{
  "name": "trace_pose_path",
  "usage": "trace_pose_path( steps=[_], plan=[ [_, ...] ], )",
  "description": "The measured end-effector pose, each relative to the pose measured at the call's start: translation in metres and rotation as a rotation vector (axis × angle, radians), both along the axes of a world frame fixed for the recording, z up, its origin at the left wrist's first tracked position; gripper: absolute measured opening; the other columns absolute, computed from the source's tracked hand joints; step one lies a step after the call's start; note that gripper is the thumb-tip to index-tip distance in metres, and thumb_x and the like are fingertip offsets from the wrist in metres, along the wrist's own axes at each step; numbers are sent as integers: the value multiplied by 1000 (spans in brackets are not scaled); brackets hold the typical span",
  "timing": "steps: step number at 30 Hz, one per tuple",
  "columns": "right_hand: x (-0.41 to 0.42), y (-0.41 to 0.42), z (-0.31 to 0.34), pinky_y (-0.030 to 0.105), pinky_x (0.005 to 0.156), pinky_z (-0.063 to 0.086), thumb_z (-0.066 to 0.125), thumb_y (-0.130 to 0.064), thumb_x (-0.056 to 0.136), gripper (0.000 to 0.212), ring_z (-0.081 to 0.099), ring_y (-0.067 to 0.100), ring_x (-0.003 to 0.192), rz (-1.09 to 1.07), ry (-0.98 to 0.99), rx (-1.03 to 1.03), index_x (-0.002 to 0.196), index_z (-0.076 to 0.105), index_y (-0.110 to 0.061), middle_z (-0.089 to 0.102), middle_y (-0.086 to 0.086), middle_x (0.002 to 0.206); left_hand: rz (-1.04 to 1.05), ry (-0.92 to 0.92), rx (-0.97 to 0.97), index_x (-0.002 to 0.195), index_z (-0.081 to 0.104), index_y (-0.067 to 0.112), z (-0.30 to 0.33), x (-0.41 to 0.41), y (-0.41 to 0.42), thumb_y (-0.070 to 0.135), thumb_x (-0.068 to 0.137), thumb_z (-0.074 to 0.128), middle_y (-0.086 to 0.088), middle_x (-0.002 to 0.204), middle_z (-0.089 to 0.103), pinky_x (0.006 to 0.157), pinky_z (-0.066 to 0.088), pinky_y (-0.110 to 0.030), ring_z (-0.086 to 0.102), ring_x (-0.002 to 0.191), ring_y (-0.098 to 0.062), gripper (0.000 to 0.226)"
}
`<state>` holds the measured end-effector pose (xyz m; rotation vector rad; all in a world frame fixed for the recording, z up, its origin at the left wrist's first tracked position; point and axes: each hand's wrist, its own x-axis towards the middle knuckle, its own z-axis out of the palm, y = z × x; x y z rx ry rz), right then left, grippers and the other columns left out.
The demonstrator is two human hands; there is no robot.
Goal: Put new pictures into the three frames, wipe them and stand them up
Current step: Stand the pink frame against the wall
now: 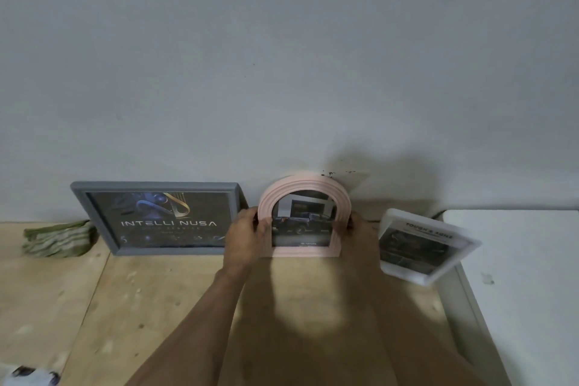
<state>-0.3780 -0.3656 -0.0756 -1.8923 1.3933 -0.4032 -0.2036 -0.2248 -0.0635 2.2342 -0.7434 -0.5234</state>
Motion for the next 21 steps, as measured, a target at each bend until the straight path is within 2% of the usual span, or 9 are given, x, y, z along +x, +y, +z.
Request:
trace_pose_path(
  steps=[3,6,9,10,12,13,14,17,21],
  plan=[
    [-7,23,11,37,85,51,64,-26,88,35,62,19,96,-39,-119,34,120,52,-23,66,-2,107,64,-34,-33,135,55,9,11,-18,7,21,95,61,-11,131,53,95,50,-41,61,110,-30,42],
    [-23,47,23,32,82,48,68,-22,86,39,62,15,96,-27,-177,26,121,51,-27,65,-6,109,47,-123,-111,130,54,12,27,-45,11,18,95,58,-7,127,49,84,51,-41,61,103,-28,36],
    [-46,58,38,35,81,51,66,-13,86,37,63,19,95,-89,-193,-39,121,57,-19,61,-9,100,-71,-134,-124,130,55,16,43,-68,0,21,93,60,-2,124,53,83,50,-39,59,103,-24,37],
    [-55,59,43,31,81,51,66,-12,87,39,63,19,94,-118,-184,-72,124,57,-16,60,-8,102,-113,-102,-147,127,57,16,47,-74,-7,20,93,60,-2,122,56,82,51,-39,60,102,-23,35],
    [-80,57,52,24,83,47,67,-12,88,45,60,14,97,-180,-159,-114,131,54,-13,60,-1,114,-211,-69,-213,107,62,18,54,-90,-23,17,93,60,-1,103,60,70,49,-36,60,89,-22,14],
    [-97,53,58,24,86,45,67,-12,87,46,59,14,101,-230,-160,-141,132,54,-13,59,1,118,-259,-70,-242,96,60,18,60,-102,-32,17,94,59,1,92,60,63,44,-31,57,79,-20,3],
    [-111,49,63,25,86,45,66,-12,87,46,59,16,104,-283,-159,-157,132,54,-12,60,3,121,-283,-78,-272,93,61,18,63,-111,-40,17,96,58,1,86,61,62,42,-28,56,74,-18,5],
    [-151,32,76,27,83,45,65,-15,88,47,60,21,103,-437,-169,-164,133,50,-14,59,6,123,-324,-10,-236,121,65,12,62,-134,-61,22,101,52,-4,98,71,78,54,-30,63,83,-17,26],
    [-190,7,71,41,100,44,65,-31,89,65,52,24,121,-480,-119,-75,146,35,-18,47,6,141,-383,73,-89,139,53,18,57,-151,-87,35,100,52,-6,100,71,87,56,-43,67,93,-23,42]
  ],
)
